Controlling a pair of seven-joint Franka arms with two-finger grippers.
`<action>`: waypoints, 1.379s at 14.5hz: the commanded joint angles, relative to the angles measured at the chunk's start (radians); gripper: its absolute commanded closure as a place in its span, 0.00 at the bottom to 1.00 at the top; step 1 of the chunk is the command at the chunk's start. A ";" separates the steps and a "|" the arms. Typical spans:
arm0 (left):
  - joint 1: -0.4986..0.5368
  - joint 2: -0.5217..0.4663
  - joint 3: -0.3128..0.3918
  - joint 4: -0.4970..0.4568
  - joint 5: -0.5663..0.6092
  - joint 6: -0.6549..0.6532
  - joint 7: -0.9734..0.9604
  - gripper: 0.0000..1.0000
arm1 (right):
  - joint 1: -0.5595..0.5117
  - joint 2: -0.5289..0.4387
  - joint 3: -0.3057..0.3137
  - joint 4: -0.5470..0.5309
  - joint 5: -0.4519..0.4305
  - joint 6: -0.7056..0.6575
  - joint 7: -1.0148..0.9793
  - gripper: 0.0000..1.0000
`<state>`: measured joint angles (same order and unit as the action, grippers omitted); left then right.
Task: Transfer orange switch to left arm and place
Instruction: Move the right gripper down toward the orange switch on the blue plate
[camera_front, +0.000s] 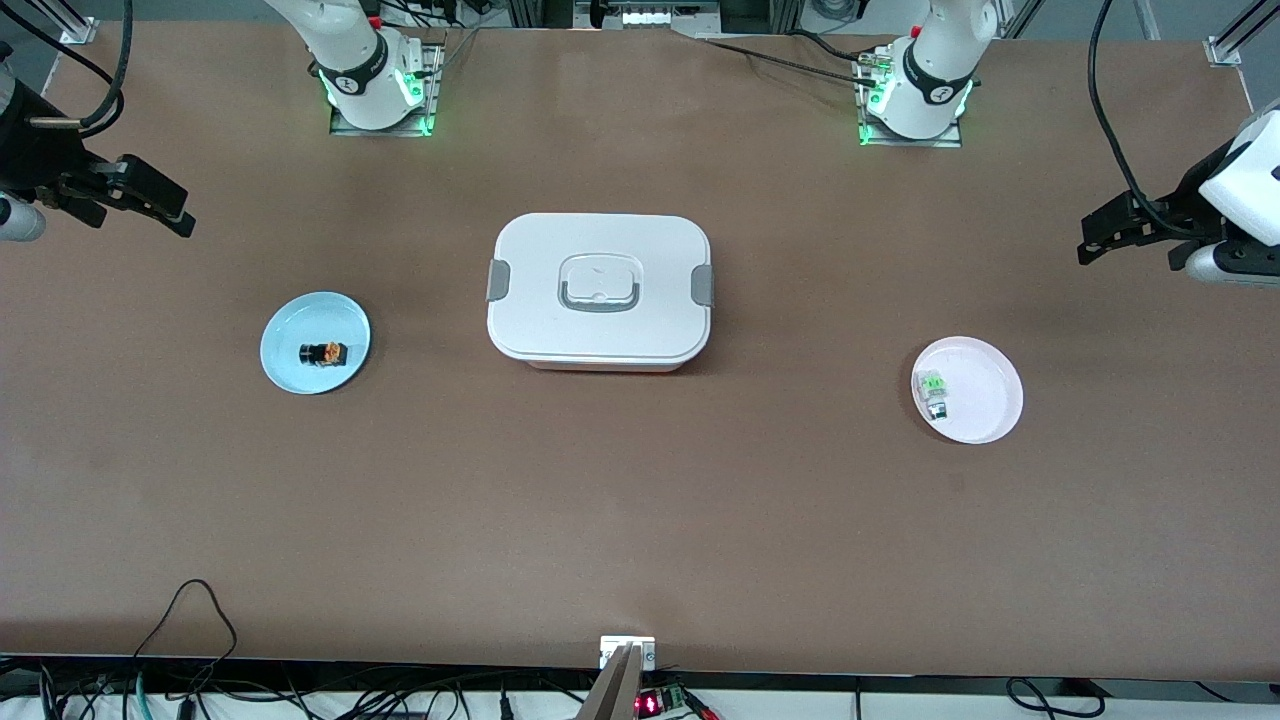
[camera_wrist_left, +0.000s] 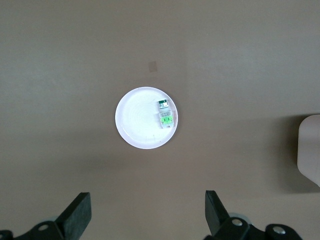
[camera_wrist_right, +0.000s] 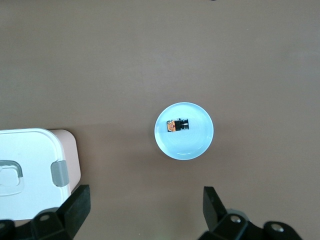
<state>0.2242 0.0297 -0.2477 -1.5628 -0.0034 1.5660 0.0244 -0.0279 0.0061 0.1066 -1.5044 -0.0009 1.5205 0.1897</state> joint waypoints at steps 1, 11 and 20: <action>0.001 -0.008 0.005 0.001 -0.009 0.000 0.008 0.00 | -0.007 -0.012 0.008 0.012 -0.014 -0.046 0.002 0.00; 0.001 -0.008 0.005 0.001 -0.009 0.000 0.008 0.00 | -0.009 0.078 0.021 -0.192 -0.033 0.105 -0.018 0.00; 0.001 -0.008 0.007 0.001 -0.009 0.000 0.008 0.00 | -0.023 0.130 -0.028 -0.578 -0.034 0.620 -0.205 0.00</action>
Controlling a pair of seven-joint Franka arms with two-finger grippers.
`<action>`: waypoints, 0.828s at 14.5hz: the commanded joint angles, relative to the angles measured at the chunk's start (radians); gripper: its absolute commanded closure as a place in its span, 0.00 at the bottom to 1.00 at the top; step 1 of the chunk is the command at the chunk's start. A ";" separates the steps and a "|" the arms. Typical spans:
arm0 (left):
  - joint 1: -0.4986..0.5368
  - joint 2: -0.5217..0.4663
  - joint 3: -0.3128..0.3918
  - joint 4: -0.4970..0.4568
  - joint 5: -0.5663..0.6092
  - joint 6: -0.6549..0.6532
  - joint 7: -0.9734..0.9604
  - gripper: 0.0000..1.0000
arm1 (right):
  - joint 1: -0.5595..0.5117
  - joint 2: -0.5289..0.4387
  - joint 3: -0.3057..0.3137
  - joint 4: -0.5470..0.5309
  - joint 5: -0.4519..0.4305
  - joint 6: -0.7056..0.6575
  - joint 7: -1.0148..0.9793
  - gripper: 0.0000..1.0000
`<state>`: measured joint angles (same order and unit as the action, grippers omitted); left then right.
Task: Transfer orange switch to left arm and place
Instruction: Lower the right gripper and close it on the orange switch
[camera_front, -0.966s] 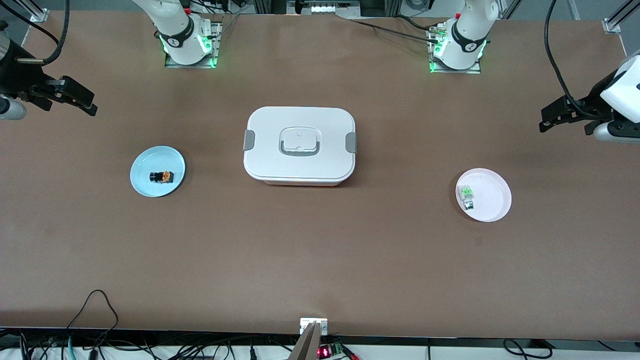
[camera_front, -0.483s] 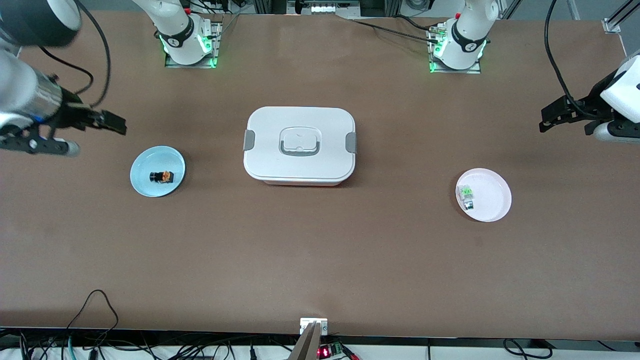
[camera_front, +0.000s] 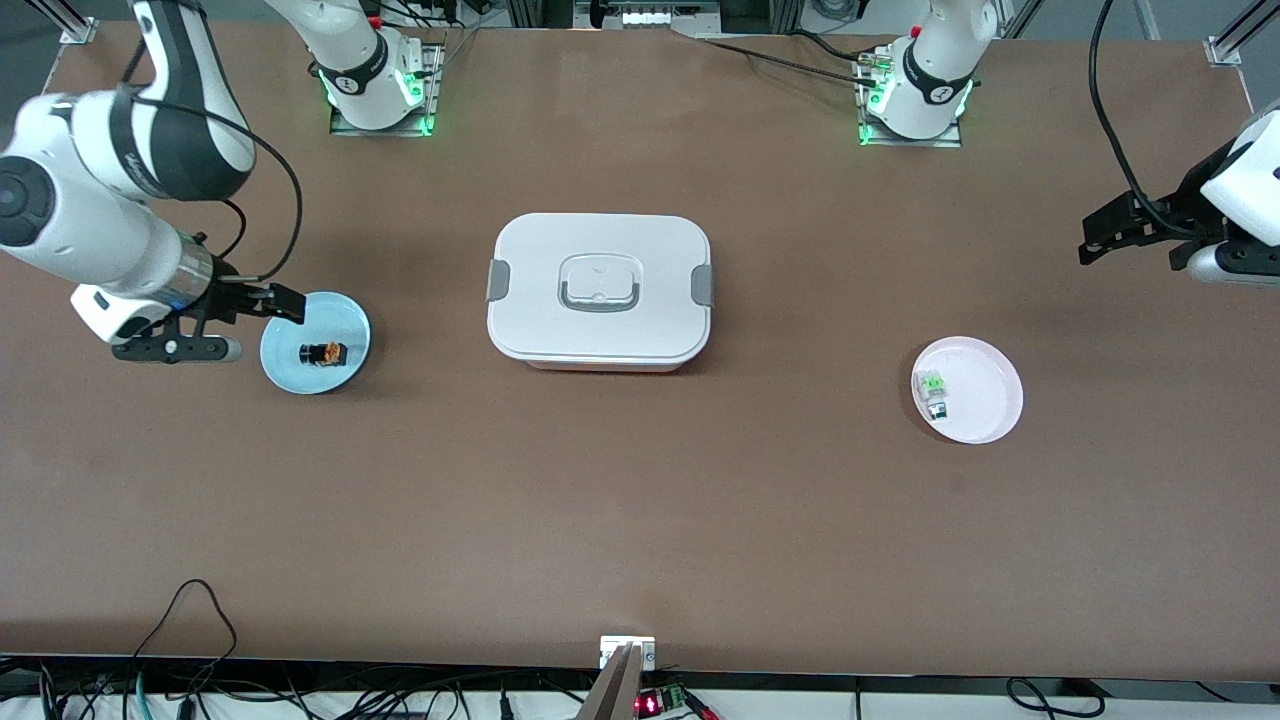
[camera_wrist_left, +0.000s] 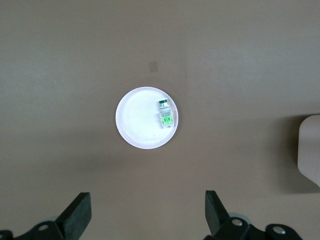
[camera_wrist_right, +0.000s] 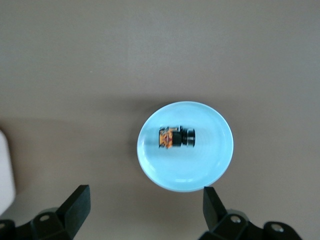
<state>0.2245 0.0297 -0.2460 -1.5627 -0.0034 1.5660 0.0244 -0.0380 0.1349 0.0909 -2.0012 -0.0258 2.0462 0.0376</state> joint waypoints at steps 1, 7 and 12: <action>0.001 -0.008 0.005 0.001 -0.009 0.000 0.008 0.00 | -0.014 0.023 -0.025 -0.109 -0.009 0.154 -0.085 0.00; 0.001 -0.008 0.005 0.001 -0.009 0.000 0.008 0.00 | -0.016 0.179 -0.073 -0.186 -0.006 0.416 -0.180 0.00; -0.001 -0.008 0.004 0.004 -0.012 0.000 0.012 0.00 | -0.016 0.255 -0.073 -0.186 0.000 0.491 -0.165 0.00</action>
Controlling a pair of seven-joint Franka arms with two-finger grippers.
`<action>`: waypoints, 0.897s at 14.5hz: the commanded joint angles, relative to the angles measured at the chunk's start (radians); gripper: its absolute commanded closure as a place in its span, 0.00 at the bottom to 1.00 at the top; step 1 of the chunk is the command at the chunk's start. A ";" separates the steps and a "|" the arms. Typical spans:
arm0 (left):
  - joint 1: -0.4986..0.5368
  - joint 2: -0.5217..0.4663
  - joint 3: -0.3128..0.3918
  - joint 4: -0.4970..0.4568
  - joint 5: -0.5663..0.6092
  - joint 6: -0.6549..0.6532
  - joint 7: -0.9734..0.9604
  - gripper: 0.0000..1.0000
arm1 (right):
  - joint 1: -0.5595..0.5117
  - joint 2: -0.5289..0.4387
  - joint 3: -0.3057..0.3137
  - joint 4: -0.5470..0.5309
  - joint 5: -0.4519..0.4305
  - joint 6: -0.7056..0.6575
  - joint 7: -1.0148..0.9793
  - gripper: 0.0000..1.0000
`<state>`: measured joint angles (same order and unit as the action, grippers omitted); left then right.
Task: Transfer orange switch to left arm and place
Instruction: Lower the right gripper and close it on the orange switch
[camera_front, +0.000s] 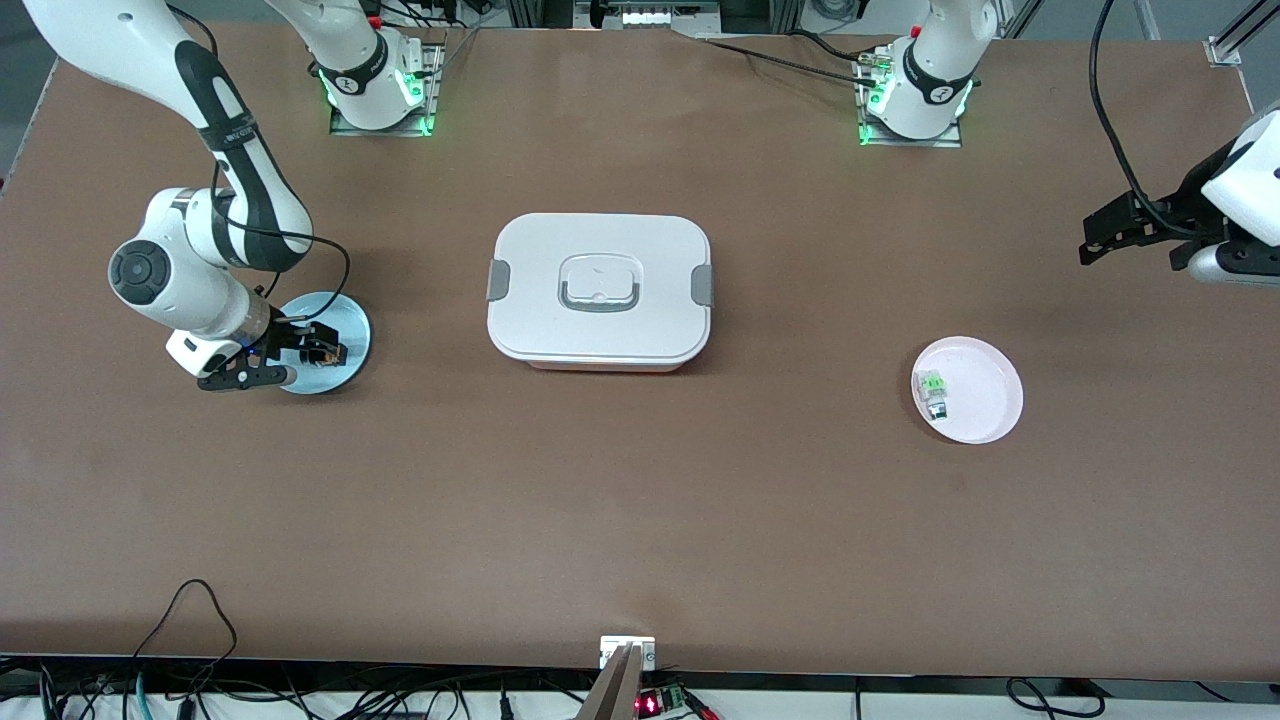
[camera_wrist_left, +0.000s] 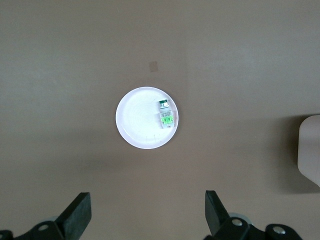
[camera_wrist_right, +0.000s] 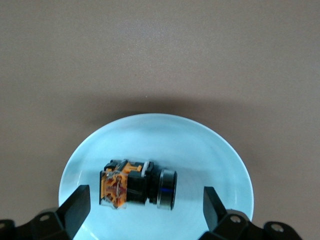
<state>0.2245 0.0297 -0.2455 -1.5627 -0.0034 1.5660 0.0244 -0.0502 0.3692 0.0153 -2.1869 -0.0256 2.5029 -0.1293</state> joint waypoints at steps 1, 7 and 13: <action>0.000 -0.008 0.003 0.004 -0.012 0.000 0.012 0.00 | -0.004 0.030 0.005 0.001 0.007 0.042 0.005 0.00; -0.008 -0.008 0.000 0.016 -0.020 0.000 0.012 0.00 | -0.003 0.065 0.009 -0.001 0.015 0.043 0.054 0.00; -0.008 -0.011 0.000 0.015 -0.023 -0.001 0.017 0.00 | -0.002 0.068 0.012 -0.001 0.026 0.031 0.050 0.37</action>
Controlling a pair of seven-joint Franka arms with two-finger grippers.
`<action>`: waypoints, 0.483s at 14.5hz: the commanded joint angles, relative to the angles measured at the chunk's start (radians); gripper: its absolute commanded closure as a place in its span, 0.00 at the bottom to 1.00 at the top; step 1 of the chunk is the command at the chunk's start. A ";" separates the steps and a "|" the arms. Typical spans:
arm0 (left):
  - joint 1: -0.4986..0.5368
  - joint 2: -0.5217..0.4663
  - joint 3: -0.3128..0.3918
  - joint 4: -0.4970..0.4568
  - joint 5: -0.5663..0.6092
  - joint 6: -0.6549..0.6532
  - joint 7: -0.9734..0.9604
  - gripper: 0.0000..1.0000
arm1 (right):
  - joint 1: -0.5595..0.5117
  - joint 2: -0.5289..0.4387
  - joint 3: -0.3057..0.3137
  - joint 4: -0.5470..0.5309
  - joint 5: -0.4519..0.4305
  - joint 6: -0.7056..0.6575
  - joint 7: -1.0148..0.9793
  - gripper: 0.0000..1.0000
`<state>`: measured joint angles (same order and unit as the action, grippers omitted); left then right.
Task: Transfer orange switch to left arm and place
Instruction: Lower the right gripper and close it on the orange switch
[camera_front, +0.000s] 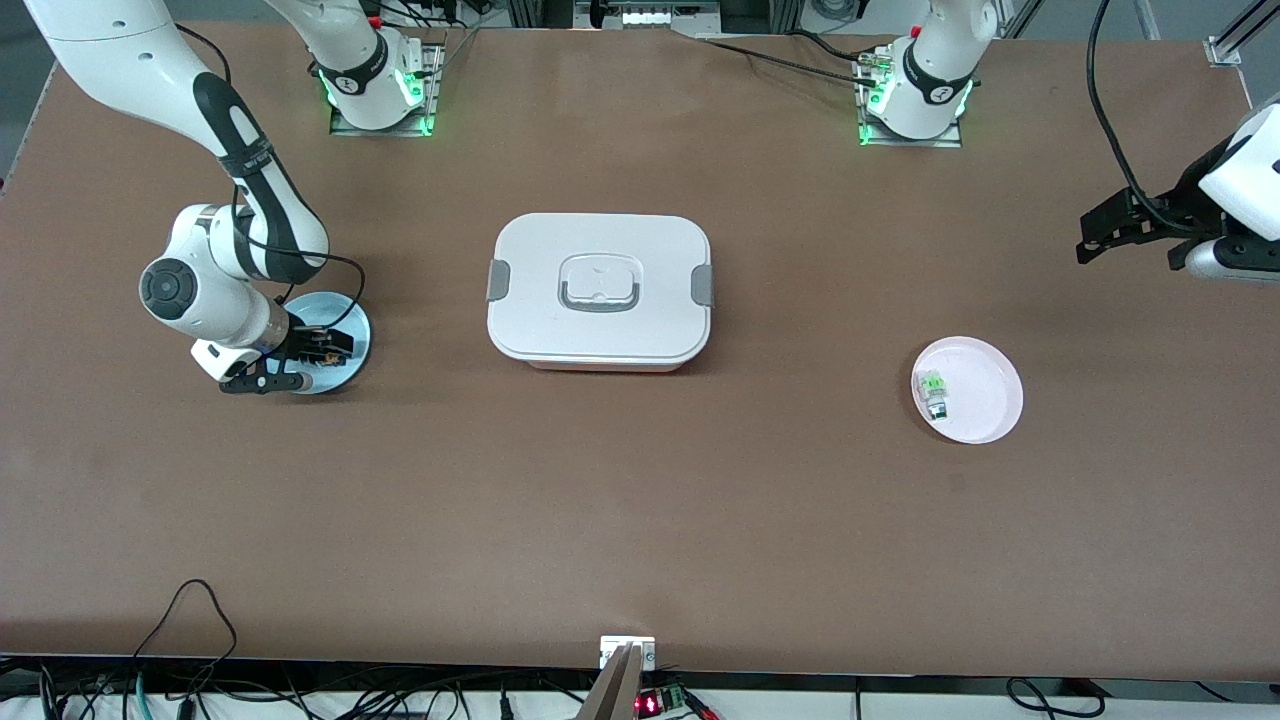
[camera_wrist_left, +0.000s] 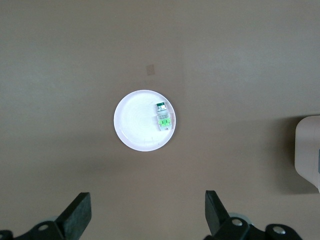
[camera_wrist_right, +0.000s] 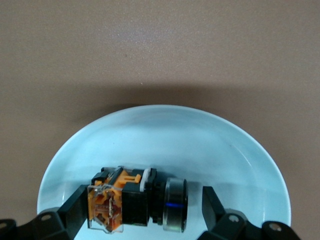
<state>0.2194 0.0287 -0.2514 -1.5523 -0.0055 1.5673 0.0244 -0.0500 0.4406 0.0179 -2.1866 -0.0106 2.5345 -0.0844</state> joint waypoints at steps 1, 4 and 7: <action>-0.003 -0.016 0.006 -0.005 -0.021 -0.003 0.018 0.00 | -0.002 -0.008 0.011 -0.001 0.011 -0.003 0.003 0.57; -0.006 -0.016 0.004 0.000 -0.021 -0.001 0.019 0.00 | -0.002 -0.025 0.013 0.001 0.011 -0.023 -0.003 0.88; -0.011 -0.018 0.003 0.000 -0.022 -0.001 0.019 0.00 | -0.002 -0.121 0.053 0.013 0.009 -0.107 -0.043 0.99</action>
<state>0.2132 0.0226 -0.2520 -1.5523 -0.0065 1.5672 0.0245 -0.0498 0.4116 0.0370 -2.1738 -0.0101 2.5059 -0.1011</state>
